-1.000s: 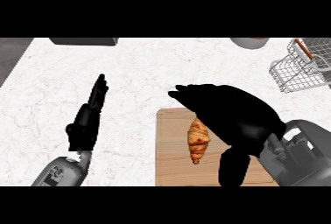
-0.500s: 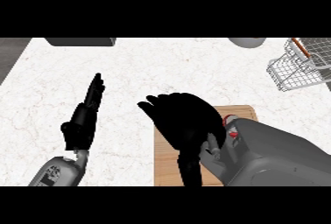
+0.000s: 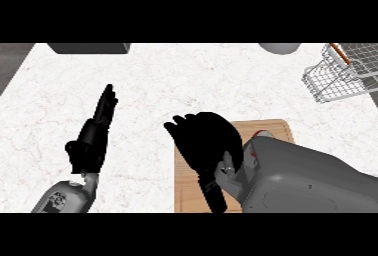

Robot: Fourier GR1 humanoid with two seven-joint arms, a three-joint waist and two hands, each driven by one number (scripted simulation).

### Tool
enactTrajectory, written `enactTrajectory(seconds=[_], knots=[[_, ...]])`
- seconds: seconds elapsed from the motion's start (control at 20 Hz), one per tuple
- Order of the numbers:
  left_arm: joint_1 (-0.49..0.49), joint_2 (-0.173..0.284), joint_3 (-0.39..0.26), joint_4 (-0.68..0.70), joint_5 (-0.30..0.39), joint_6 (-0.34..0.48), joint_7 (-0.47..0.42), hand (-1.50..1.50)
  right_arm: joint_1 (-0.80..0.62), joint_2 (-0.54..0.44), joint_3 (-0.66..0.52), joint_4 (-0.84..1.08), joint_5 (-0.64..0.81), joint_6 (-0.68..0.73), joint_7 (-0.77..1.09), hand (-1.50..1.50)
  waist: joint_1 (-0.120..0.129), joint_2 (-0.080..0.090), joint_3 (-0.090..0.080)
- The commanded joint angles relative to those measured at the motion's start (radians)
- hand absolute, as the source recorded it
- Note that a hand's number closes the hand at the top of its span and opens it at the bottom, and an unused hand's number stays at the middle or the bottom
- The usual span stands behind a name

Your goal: Pick the croissant from the cutting board and place it in the tiered basket

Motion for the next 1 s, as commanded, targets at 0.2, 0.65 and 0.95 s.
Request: enactTrajectory(seconds=[0.2,0.65,0.95], knots=[[0.018,0.000,0.045,0.040,0.009,-0.031,-0.058,0.00,-0.022,-0.032,0.064,-0.001,0.029,0.085,0.161,-1.50,-0.003,0.003,0.000],[0.011,-0.027,0.038,0.026,-0.015,-0.042,-0.033,0.00,-0.009,-0.012,0.124,-0.034,0.093,0.137,0.095,-1.50,-0.002,0.002,0.001],[-0.055,-0.075,0.023,0.034,-0.068,0.002,0.036,0.00,0.014,0.012,0.161,0.075,0.248,0.111,0.000,-1.50,0.000,0.007,0.001]])
